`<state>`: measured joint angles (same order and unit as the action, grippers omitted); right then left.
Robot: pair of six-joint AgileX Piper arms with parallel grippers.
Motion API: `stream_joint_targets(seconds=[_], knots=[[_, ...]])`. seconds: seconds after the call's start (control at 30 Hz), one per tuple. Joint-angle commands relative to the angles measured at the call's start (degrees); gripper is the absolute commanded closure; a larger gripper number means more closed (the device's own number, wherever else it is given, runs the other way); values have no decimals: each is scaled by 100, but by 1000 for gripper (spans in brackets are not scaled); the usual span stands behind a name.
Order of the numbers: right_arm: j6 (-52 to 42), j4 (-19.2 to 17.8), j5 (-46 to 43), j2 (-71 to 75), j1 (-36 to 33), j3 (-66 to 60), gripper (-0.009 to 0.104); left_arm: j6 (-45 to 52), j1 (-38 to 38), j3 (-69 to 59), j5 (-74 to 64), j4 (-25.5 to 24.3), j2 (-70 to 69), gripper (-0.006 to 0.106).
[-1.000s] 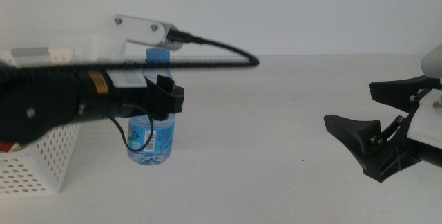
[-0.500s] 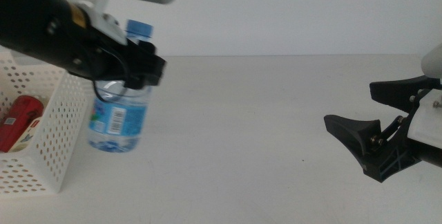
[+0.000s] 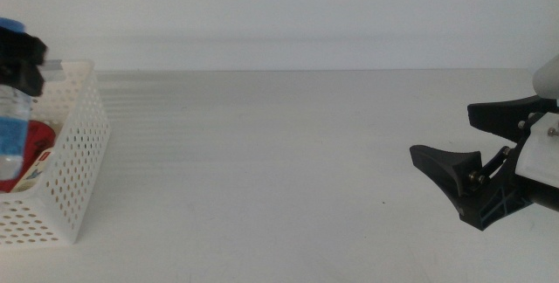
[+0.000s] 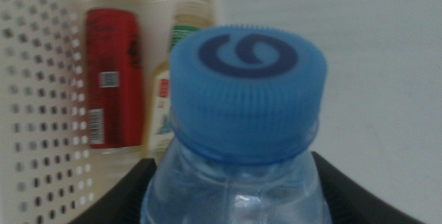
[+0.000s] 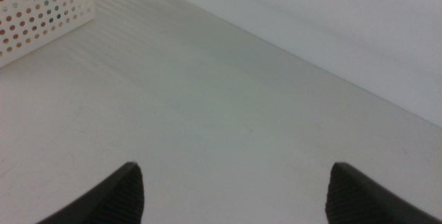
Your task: Use arms to grab the bottles and put them into the dustbin to the left of the table.
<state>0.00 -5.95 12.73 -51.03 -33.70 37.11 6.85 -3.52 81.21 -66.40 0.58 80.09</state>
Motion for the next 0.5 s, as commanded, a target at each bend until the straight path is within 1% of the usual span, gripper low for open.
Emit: stream_joint_targets(seconds=[0.0,0.07,0.13,0.2,0.27,0.47], knots=[[-47,-40,-381,43,-1,161,16,306,-326,561,40,433,60,105],[-47,-40,-381,43,-1,161,16,465,-523,915,-210,678,314,105],[-47,-40,-381,43,-1,161,16,539,-676,1321,-597,765,632,105],[-47,-40,-381,43,-1,161,16,539,-767,1728,-902,773,937,105],[-47,-40,-381,43,-1,161,16,534,-808,1924,-901,782,1114,105],[-47,-40,-381,43,-1,161,16,814,-809,2048,-901,572,1627,105]])
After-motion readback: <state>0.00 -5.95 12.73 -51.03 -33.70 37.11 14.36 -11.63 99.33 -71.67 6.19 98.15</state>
